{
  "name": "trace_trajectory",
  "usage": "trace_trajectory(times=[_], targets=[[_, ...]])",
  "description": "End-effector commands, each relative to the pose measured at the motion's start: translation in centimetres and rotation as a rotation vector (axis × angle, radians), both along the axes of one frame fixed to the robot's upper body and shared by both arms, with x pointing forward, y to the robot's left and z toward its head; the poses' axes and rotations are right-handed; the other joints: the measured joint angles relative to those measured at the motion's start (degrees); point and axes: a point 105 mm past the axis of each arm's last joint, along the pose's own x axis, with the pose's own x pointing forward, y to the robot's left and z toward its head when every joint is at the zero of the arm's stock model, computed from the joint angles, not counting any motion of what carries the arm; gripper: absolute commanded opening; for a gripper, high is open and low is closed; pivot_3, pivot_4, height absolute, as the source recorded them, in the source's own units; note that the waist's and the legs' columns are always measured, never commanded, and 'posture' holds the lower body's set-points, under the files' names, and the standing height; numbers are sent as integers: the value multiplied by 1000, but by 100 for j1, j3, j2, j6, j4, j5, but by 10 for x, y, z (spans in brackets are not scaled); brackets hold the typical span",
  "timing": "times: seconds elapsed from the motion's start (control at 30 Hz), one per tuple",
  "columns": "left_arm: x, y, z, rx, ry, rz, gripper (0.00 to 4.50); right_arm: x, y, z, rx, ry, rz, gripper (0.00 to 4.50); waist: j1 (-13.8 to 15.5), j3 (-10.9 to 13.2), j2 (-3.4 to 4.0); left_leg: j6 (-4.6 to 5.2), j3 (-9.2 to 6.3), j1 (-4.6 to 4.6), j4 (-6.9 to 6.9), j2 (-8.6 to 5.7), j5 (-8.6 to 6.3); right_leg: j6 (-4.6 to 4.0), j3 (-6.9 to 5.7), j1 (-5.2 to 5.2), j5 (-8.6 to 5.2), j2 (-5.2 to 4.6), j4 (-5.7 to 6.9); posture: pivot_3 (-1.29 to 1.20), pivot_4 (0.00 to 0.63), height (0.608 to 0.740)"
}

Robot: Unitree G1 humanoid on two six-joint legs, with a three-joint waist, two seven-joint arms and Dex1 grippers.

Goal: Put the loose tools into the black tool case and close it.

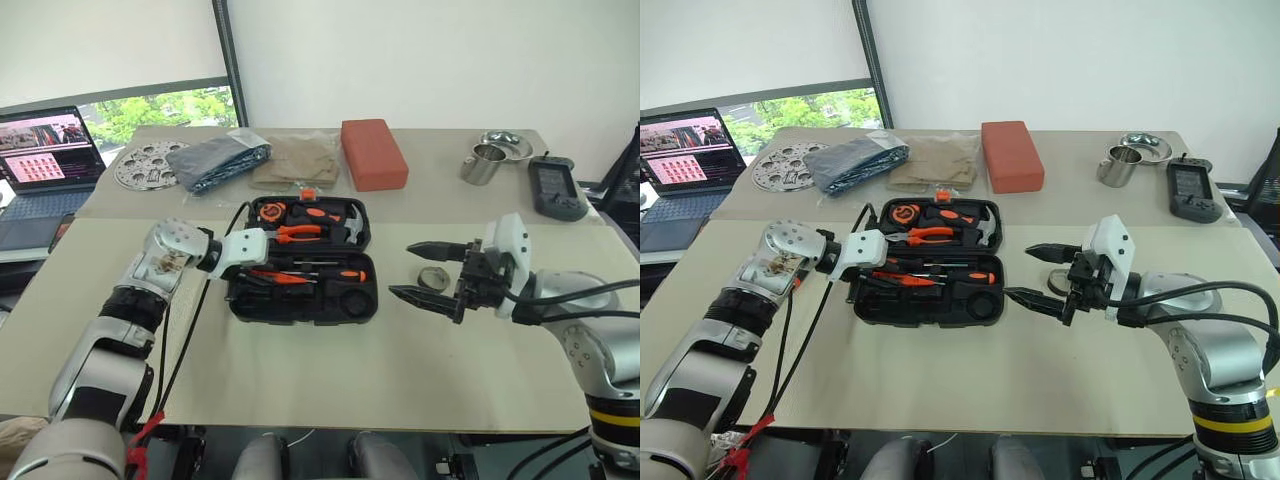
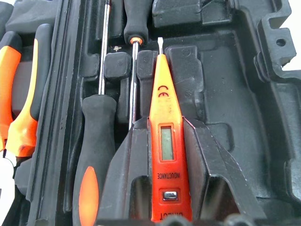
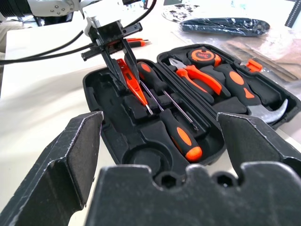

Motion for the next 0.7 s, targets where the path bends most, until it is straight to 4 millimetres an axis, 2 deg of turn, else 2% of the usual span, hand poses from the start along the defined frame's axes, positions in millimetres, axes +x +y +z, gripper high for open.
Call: trace_trajectory(times=[0.03,0.37,0.57,0.63,0.67,0.7], targets=[[4,4,1,32,-2,27,480,-2,-4,12,-11,-59,-6,4500,-1,0,0,0,0,1,0,0,0,0,0,0,0,1,2,0,150,740],[3,16,-8,121,35,87,480,-2,-4,11,-15,-57,-5,4500,-7,0,0,9,-2,5,7,0,5,1,1,4,-1,2,12,0,150,740],[3,14,-11,105,40,91,480,-2,-5,11,-18,-59,-5,4500,-14,-1,0,10,-2,9,8,1,6,1,2,4,-1,4,19,0,150,740],[5,12,-12,93,30,96,1483,-1,-5,11,-20,-60,-6,4500,-15,-1,0,10,-2,9,10,1,6,1,2,4,-1,4,20,0,150,740],[6,11,-11,90,23,96,1692,-1,-5,11,-21,-60,-5,4500,-19,0,0,10,-2,9,11,1,6,1,2,4,-1,4,21,0,150,740],[7,11,-11,85,12,98,2106,-1,-5,11,-22,-60,-5,4500,-17,0,0,10,-2,9,11,0,6,1,3,3,-1,4,21,0,150,740]])
